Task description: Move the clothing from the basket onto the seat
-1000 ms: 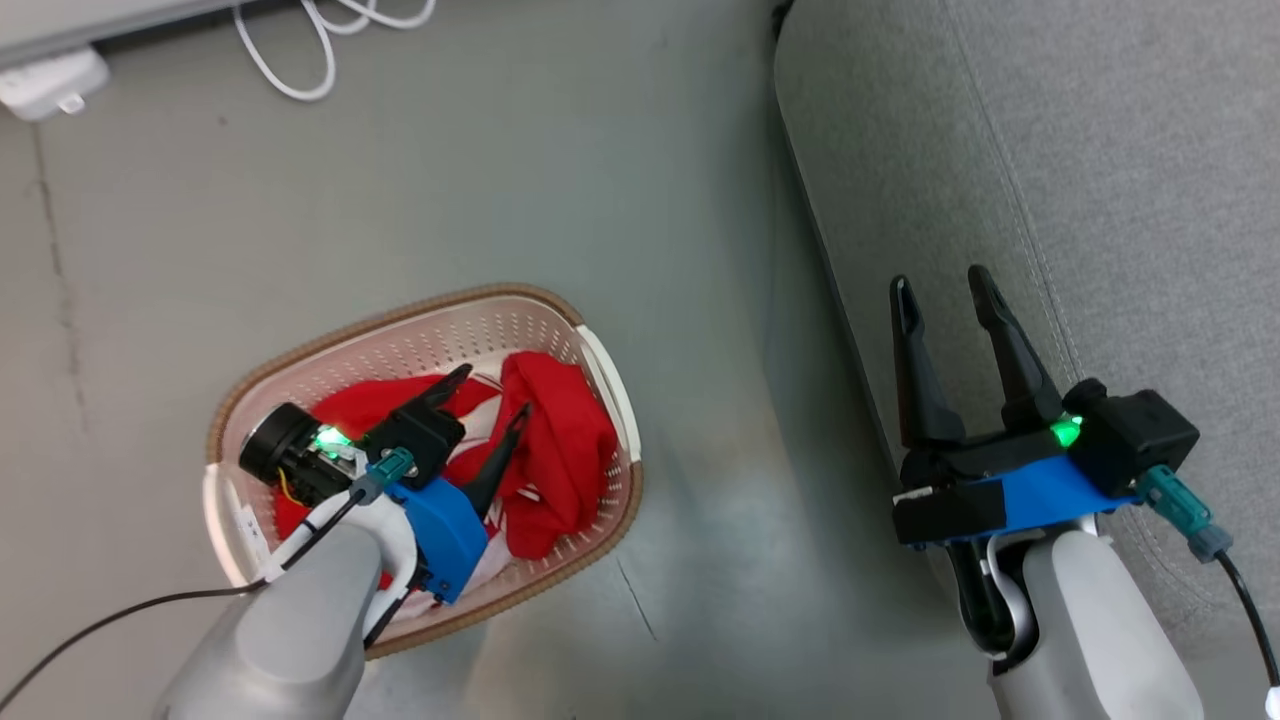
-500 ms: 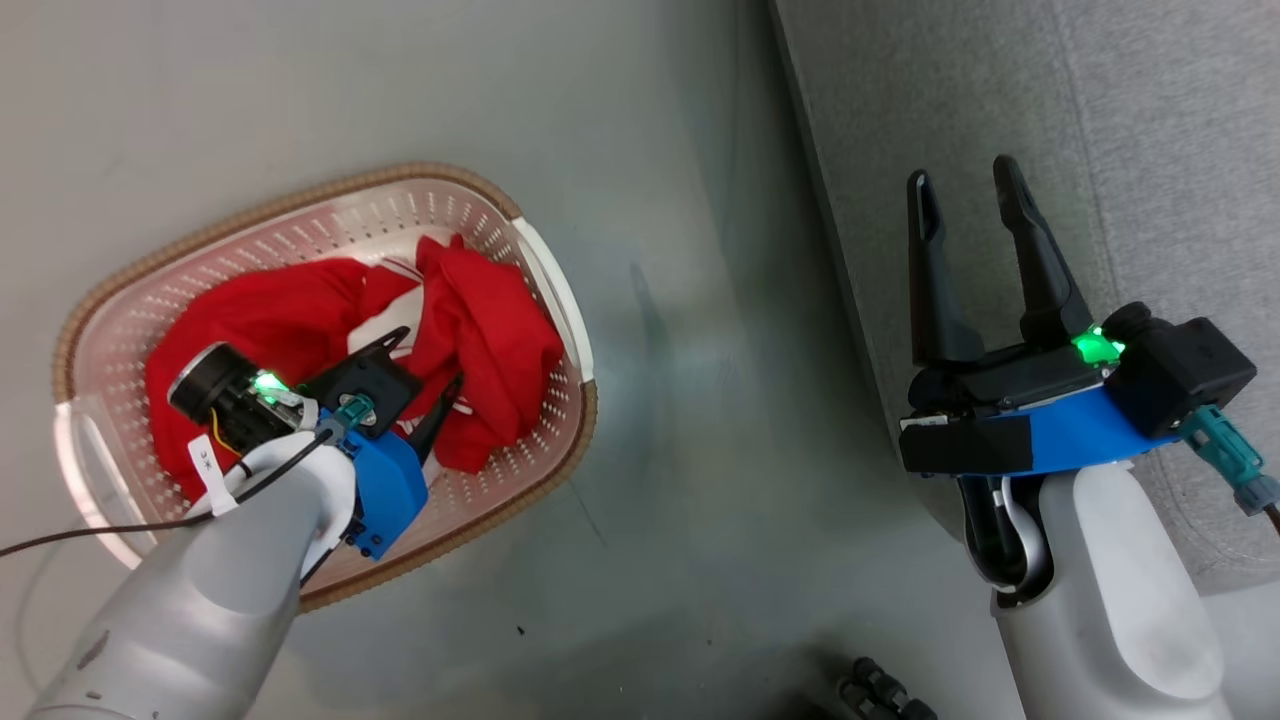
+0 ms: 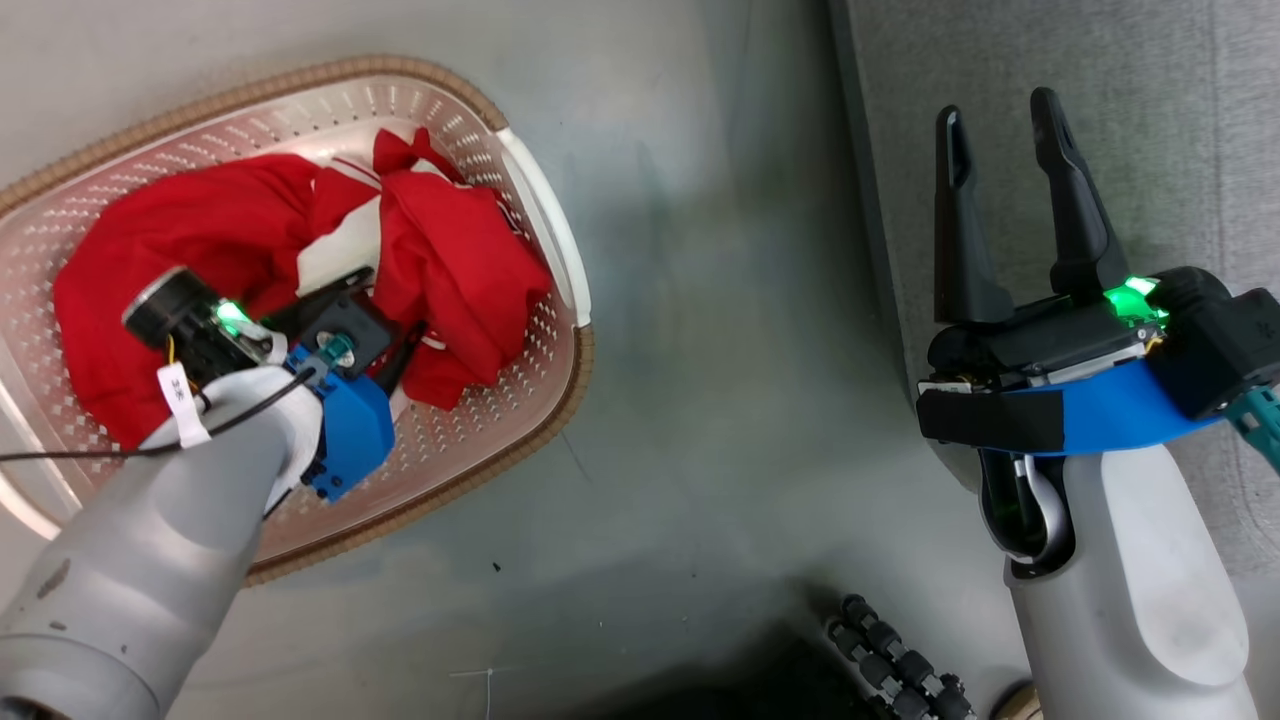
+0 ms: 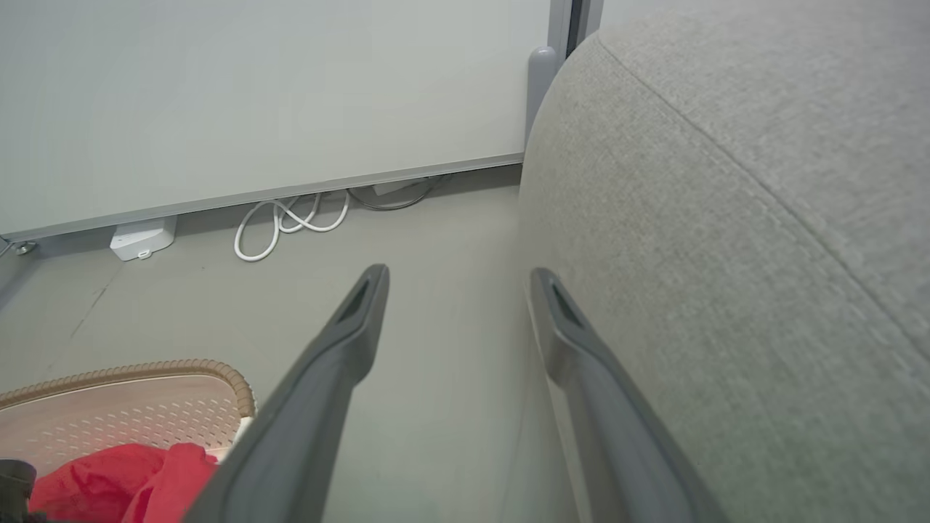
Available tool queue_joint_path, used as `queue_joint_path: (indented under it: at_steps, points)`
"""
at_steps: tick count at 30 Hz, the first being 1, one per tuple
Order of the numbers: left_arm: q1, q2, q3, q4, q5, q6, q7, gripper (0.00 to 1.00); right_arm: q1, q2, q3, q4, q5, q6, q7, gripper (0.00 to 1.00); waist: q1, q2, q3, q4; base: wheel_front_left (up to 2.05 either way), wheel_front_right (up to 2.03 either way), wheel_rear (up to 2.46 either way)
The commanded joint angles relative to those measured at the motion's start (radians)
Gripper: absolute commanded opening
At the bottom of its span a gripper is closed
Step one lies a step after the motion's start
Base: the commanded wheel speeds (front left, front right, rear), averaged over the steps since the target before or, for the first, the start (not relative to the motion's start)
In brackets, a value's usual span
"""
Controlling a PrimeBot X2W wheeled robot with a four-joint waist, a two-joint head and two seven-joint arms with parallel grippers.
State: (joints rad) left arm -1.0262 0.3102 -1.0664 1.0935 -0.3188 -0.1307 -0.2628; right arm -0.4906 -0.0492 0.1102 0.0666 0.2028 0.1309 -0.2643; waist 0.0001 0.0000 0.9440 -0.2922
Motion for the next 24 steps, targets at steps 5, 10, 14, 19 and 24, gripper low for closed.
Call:
queue_joint_path:
  at_steps: [5,10,14,19,24]
  points:
    - [-0.051,-0.003,-0.055,0.033,-0.011,0.001,-0.003,0.00,-0.010,-0.002,-0.010,-0.018,-0.012,0.000,0.000,1.00,-0.0001,0.0000,0.030,0.008,0.00,0.00,0.00]
    - [-0.064,-0.010,-0.090,0.033,-0.032,0.001,-0.003,0.00,-0.008,-0.002,-0.013,-0.015,-0.016,0.000,0.000,1.00,-0.0001,0.0000,0.028,0.016,0.00,0.00,0.00]
    - [-0.069,-0.009,-0.103,0.009,-0.047,0.001,-0.003,0.00,-0.010,-0.002,-0.012,-0.014,-0.017,0.000,0.000,1.00,-0.0001,0.0000,0.018,0.022,0.00,0.00,0.00]
    - [-0.065,-0.012,-0.096,-0.032,-0.060,0.001,-0.003,0.00,-0.009,-0.002,-0.022,-0.012,-0.021,0.000,0.000,1.00,-0.0001,0.0000,-0.002,0.035,0.00,0.00,0.00]
    - [-0.054,-0.028,-0.073,-0.100,-0.059,0.001,-0.003,0.00,-0.002,-0.002,-0.031,-0.010,-0.033,0.000,0.000,1.00,-0.0001,0.0000,-0.036,0.060,0.00,0.00,0.00]
